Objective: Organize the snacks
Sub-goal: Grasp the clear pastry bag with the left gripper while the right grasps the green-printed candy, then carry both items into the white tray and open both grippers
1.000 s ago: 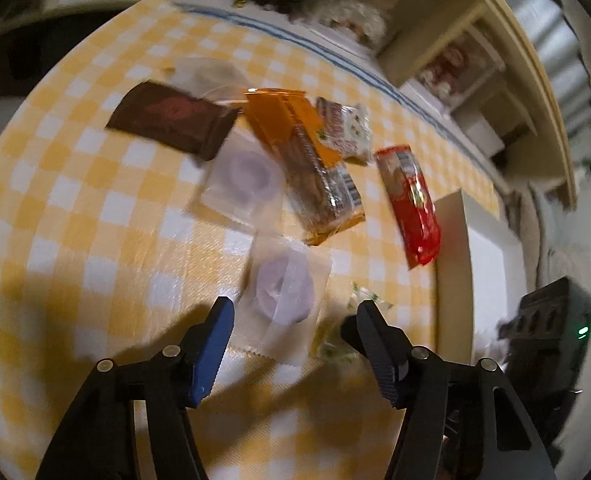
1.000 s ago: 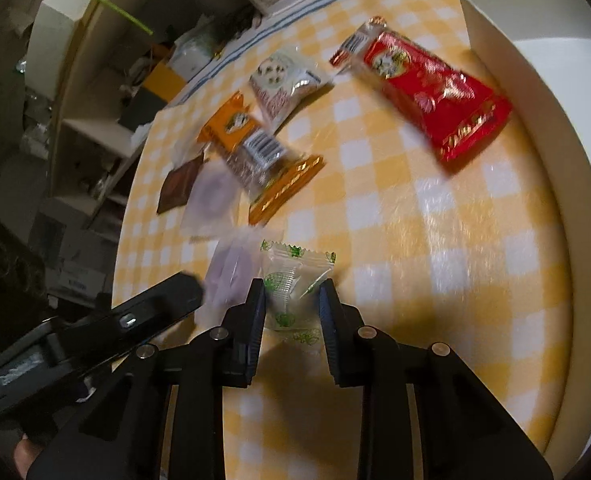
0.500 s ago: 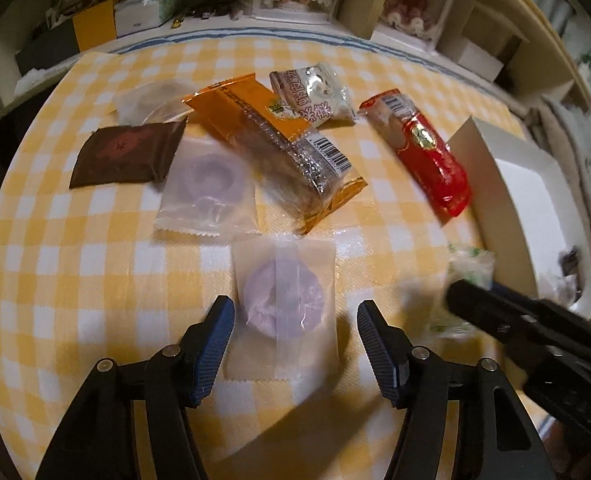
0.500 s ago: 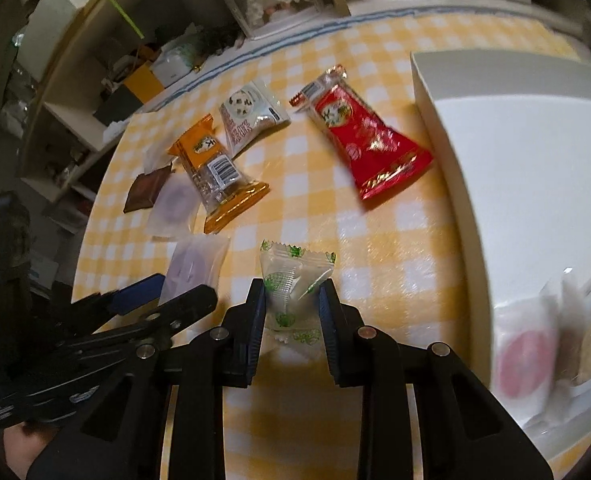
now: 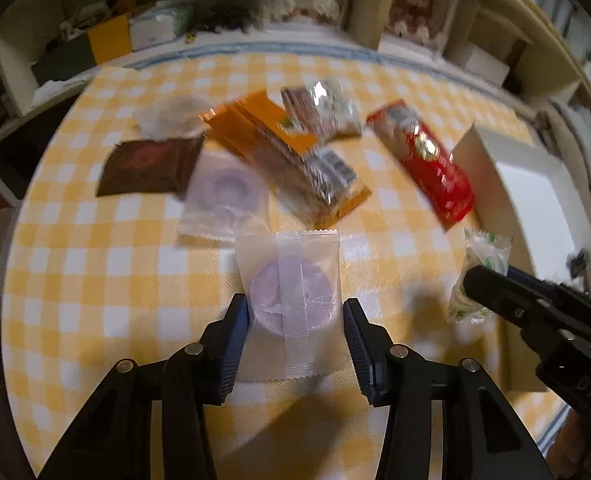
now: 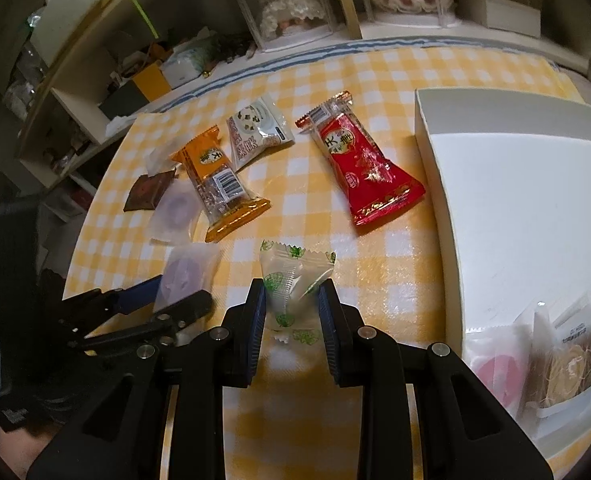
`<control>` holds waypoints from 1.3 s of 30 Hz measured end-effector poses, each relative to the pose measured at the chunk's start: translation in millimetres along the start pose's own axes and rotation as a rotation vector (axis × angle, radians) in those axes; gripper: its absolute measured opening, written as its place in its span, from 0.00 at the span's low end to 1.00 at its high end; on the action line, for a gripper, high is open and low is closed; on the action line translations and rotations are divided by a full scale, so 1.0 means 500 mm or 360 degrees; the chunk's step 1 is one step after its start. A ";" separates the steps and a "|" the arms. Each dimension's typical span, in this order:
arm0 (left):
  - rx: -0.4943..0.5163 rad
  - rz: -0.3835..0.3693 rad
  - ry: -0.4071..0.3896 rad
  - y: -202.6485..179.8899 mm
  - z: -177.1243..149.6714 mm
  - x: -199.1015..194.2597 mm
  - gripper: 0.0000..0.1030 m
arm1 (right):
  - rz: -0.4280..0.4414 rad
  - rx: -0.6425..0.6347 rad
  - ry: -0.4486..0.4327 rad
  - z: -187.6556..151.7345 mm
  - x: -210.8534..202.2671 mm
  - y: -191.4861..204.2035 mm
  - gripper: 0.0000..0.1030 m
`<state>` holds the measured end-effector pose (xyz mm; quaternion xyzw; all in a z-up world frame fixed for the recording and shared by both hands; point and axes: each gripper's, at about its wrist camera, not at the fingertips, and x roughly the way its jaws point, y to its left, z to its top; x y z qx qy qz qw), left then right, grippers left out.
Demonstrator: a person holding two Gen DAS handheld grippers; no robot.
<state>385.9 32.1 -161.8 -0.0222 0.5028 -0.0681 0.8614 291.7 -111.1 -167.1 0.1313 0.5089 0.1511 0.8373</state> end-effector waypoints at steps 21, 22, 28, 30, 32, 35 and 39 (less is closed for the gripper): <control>-0.0137 -0.0381 -0.0557 -0.042 -0.038 -0.305 0.45 | -0.0001 -0.0069 -0.0308 0.044 -0.248 -0.058 0.26; -0.0129 -0.0406 -0.0559 -0.049 -0.041 -0.312 0.45 | -0.0008 -0.0062 -0.0315 0.043 -0.259 -0.068 0.26; -0.0069 -0.0515 -0.0506 -0.115 -0.037 -0.300 0.45 | -0.0074 -0.0014 -0.0350 0.027 -0.319 -0.142 0.26; -0.0049 -0.0537 -0.0477 -0.141 -0.035 -0.289 0.45 | -0.0095 0.0022 -0.0357 0.021 -0.332 -0.170 0.26; -0.0040 -0.0547 -0.0455 -0.165 -0.023 -0.274 0.45 | -0.0104 0.0062 -0.0366 0.014 -0.345 -0.198 0.26; -0.0030 -0.0560 -0.0417 -0.203 -0.010 -0.248 0.45 | -0.0156 0.0101 -0.0372 0.007 -0.357 -0.238 0.26; -0.0036 -0.0565 -0.0331 -0.250 0.009 -0.191 0.45 | -0.0174 0.0180 -0.0333 -0.001 -0.350 -0.301 0.26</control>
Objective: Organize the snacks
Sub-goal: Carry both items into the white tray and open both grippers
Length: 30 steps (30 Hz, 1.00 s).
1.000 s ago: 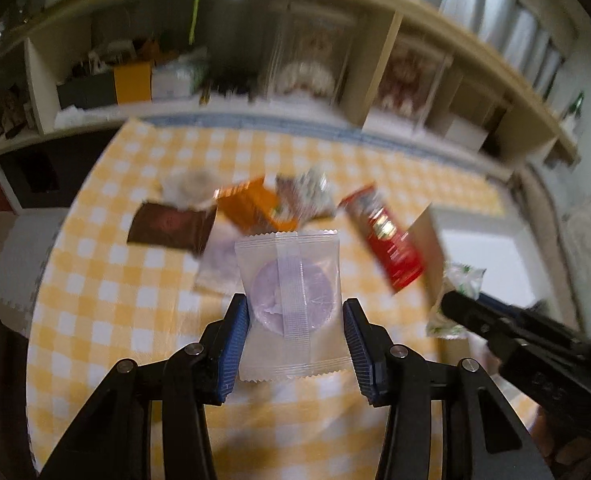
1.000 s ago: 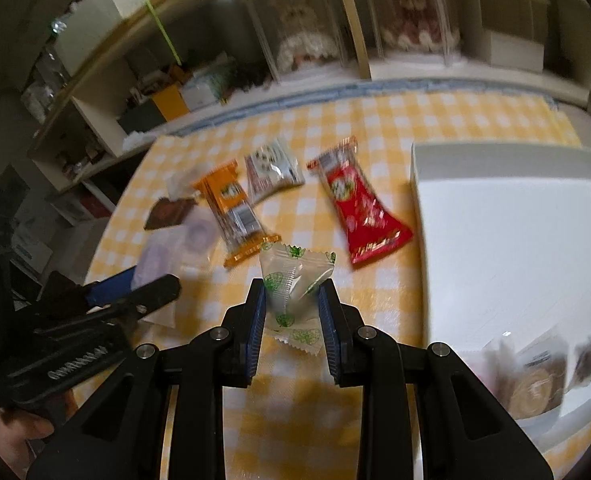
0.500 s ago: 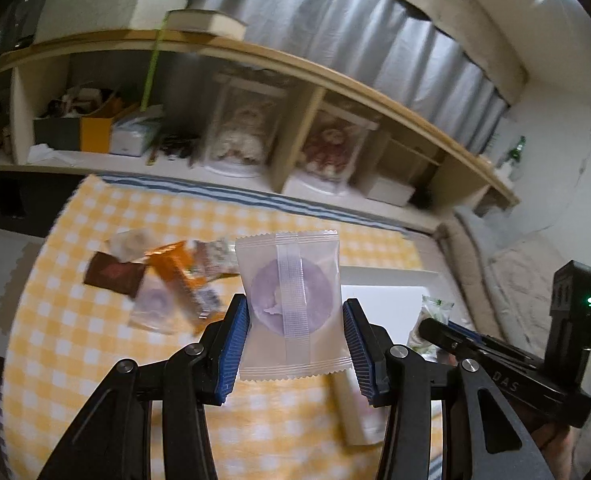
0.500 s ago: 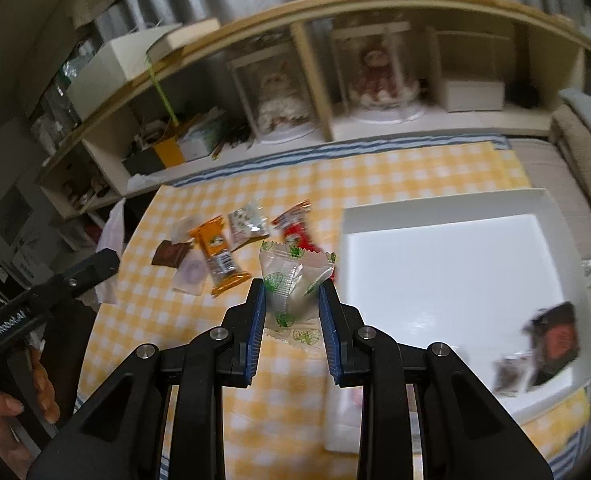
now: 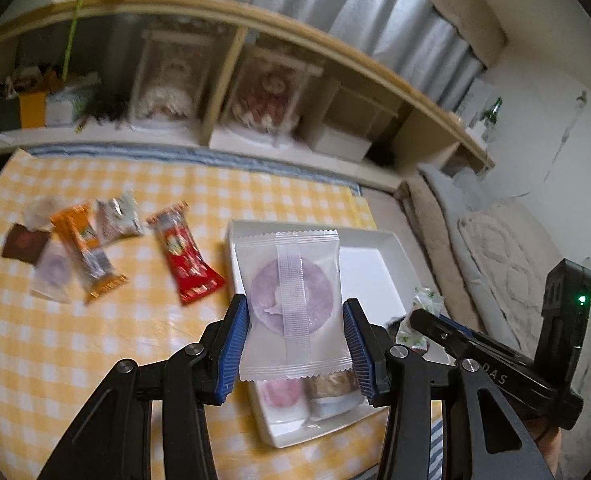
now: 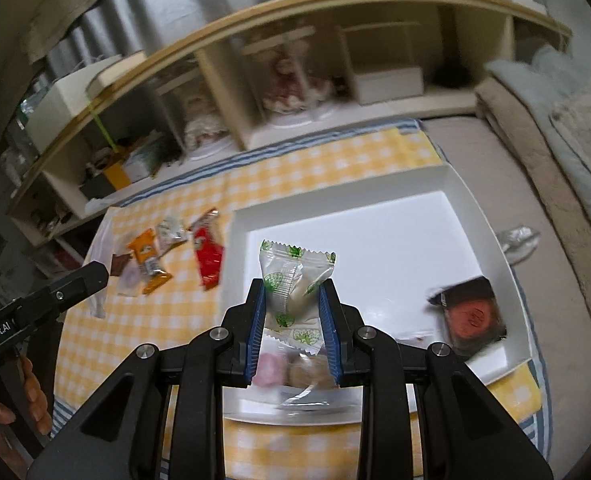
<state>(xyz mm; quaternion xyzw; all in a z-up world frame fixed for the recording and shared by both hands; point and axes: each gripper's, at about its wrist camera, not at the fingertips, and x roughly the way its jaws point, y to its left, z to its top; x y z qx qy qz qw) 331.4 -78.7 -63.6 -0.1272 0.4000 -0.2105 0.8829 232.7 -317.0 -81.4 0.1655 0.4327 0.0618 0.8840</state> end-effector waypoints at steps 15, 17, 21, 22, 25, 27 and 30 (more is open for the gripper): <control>-0.0049 0.0116 0.0186 -0.005 0.041 0.237 0.45 | -0.0090 0.0203 0.0239 -0.006 0.117 -0.118 0.26; -0.0041 0.0125 0.0173 -0.006 0.043 0.252 0.45 | -0.0089 0.0240 0.0246 -0.002 0.125 -0.131 0.26; -0.0043 0.0138 0.0165 0.004 0.041 0.271 0.45 | -0.0109 0.0293 0.0241 0.007 0.135 -0.149 0.26; -0.0043 0.0139 0.0170 0.006 0.042 0.278 0.45 | -0.0113 0.0302 0.0242 0.010 0.138 -0.153 0.26; -0.0027 0.0150 0.0181 0.009 0.041 0.292 0.50 | -0.0111 0.0321 0.0242 0.015 0.148 -0.162 0.26; -0.0018 0.0153 0.0202 0.008 0.038 0.301 0.62 | -0.0114 0.0338 0.0238 0.016 0.155 -0.167 0.29; -0.0004 0.0160 0.0203 0.009 0.031 0.301 0.73 | -0.0161 0.0381 0.0278 0.013 0.166 -0.181 0.33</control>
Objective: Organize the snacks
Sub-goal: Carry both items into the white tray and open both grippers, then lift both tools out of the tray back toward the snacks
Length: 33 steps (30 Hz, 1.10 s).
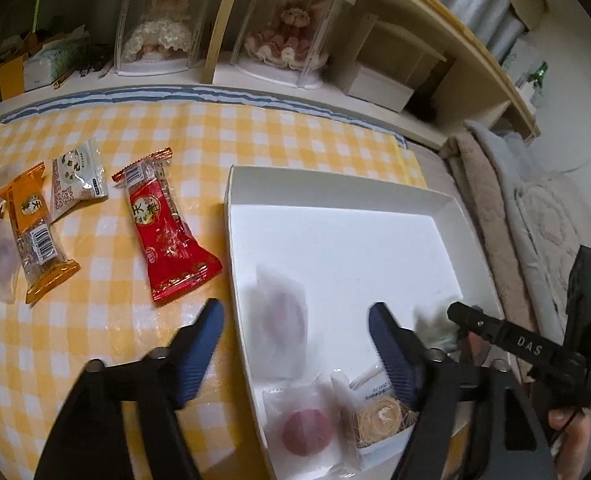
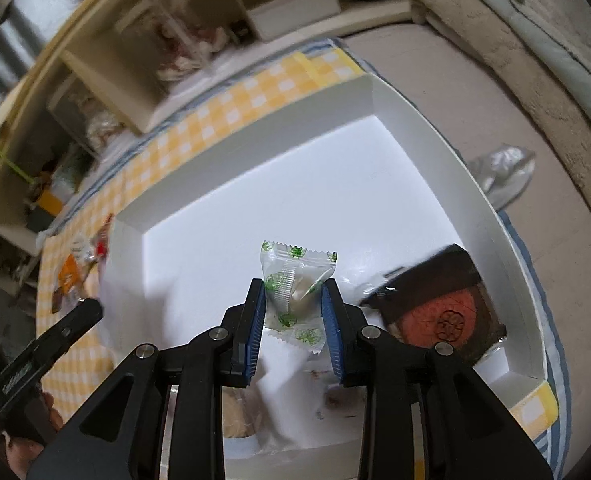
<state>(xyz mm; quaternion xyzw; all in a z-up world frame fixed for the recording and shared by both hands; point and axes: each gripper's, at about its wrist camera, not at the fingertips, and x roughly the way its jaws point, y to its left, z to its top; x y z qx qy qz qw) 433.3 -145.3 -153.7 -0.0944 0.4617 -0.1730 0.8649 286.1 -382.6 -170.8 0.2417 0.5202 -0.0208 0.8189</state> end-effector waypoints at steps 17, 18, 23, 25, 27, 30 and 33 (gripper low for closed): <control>0.0043 0.0038 0.0086 -0.012 -0.033 -0.021 1.00 | -0.0113 -0.0130 -0.0069 -0.031 -0.059 -0.004 1.00; 0.0046 0.0044 0.0088 -0.013 -0.033 -0.025 1.00 | -0.0121 -0.0139 -0.0072 -0.033 -0.065 -0.003 1.00; 0.0080 0.0082 0.0082 -0.023 -0.035 -0.047 1.00 | -0.0168 -0.0203 -0.0091 -0.045 -0.084 0.009 1.00; 0.0089 0.0090 0.0079 -0.025 -0.036 -0.057 1.00 | -0.0179 -0.0220 -0.0098 -0.050 -0.090 0.016 1.00; 0.0094 0.0098 0.0073 -0.027 -0.036 -0.068 1.00 | -0.0159 -0.0224 -0.0104 -0.054 -0.095 0.021 1.00; 0.0097 0.0113 0.0059 -0.027 -0.039 -0.087 1.00 | -0.0173 -0.0242 -0.0116 -0.060 -0.104 0.030 1.00; 0.0097 0.0116 0.0047 -0.024 -0.042 -0.110 1.00 | -0.0181 -0.0261 -0.0137 -0.065 -0.116 0.043 1.00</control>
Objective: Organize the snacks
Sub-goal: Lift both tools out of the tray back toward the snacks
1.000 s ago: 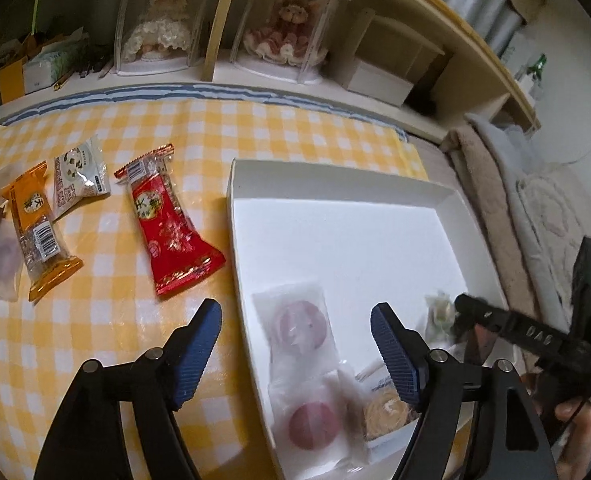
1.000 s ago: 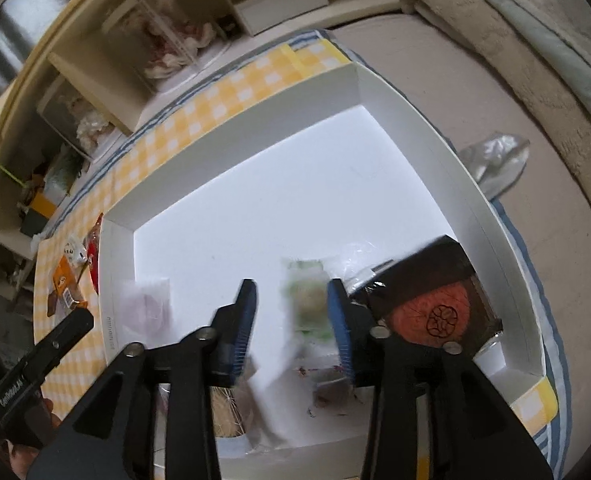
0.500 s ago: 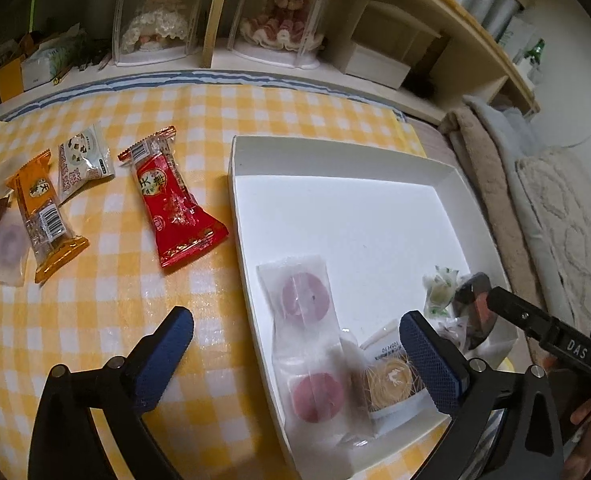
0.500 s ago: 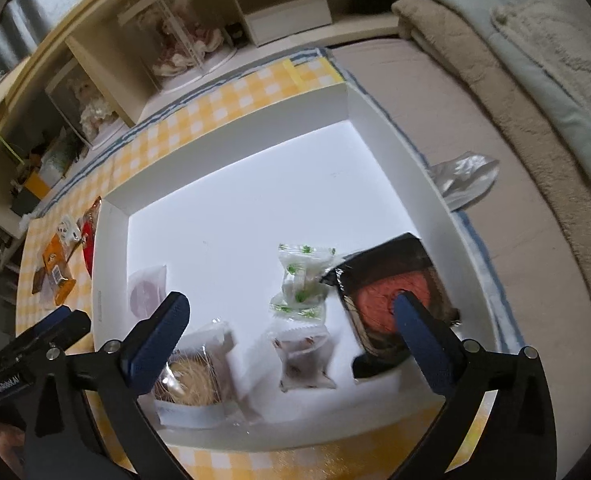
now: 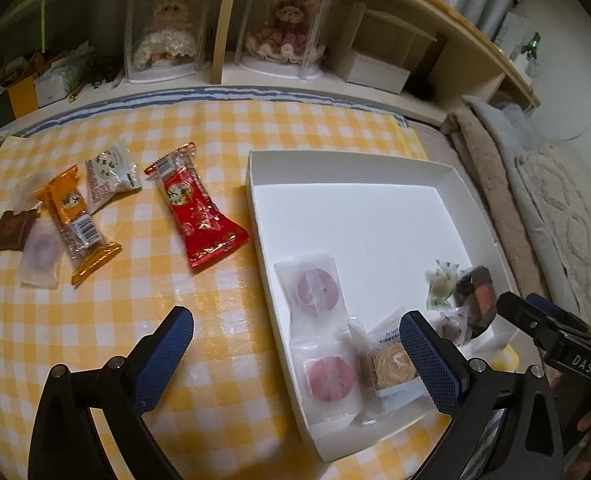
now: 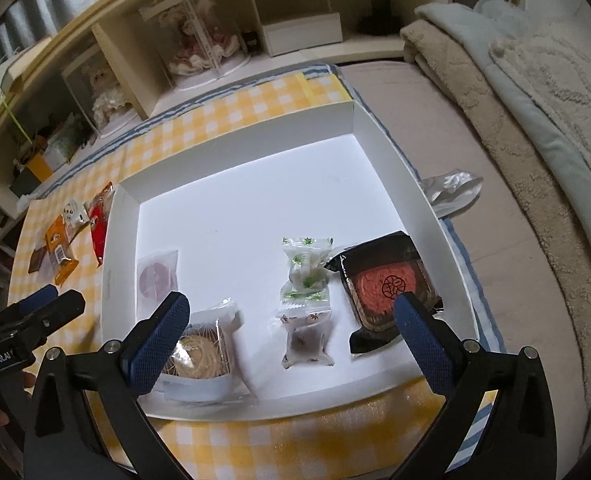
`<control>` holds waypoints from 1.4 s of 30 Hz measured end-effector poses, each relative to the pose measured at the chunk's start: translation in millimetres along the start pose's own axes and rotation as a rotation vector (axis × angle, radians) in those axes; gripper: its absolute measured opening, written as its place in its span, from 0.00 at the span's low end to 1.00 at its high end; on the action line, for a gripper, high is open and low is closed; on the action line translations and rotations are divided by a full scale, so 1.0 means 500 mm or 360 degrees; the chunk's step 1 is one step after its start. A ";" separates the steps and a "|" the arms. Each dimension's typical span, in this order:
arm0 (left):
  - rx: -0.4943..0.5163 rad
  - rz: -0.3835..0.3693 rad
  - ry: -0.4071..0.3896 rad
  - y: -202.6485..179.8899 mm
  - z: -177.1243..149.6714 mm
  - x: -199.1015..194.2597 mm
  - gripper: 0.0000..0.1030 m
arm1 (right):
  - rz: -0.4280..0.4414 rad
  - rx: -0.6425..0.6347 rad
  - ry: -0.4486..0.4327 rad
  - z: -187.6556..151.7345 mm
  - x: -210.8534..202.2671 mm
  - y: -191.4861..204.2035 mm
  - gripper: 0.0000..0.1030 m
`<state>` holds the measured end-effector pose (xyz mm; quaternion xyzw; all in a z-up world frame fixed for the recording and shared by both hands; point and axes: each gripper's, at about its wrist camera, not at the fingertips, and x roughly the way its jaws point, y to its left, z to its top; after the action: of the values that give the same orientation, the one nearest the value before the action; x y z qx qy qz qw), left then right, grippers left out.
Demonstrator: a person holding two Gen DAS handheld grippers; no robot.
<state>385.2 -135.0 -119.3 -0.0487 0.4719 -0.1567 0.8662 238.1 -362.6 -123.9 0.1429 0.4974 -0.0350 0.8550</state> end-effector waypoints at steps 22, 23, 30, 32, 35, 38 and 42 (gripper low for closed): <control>-0.0040 0.0042 -0.0285 0.133 -0.025 -0.272 1.00 | 0.0140 -0.0141 -0.0327 0.013 -0.139 0.125 1.00; -0.0047 0.0052 -0.0303 0.144 -0.027 -0.286 1.00 | 0.0165 -0.0150 -0.0347 0.013 -0.144 0.136 1.00; -0.0089 0.0170 -0.0398 0.226 -0.039 -0.374 1.00 | 0.0277 -0.0208 -0.0410 0.007 -0.149 0.198 1.00; -0.0099 0.0215 -0.0401 0.249 -0.039 -0.384 1.00 | 0.0309 -0.0235 -0.0413 0.004 -0.147 0.218 1.00; -0.0127 0.0271 -0.0397 0.286 -0.042 -0.389 1.00 | 0.0365 -0.0295 -0.0421 0.000 -0.138 0.259 1.00; -0.0213 0.0306 -0.0388 0.332 -0.045 -0.382 1.00 | 0.0429 -0.0352 -0.0419 -0.004 -0.125 0.299 1.00; -0.0321 0.0303 -0.0352 0.395 -0.049 -0.354 1.00 | 0.0532 -0.0466 -0.0392 0.001 -0.093 0.363 1.00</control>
<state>319.8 109.7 -36.6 -0.1073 0.3896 -0.0194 0.9145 251.7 -192.9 -45.7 0.0926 0.3588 0.1621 0.9146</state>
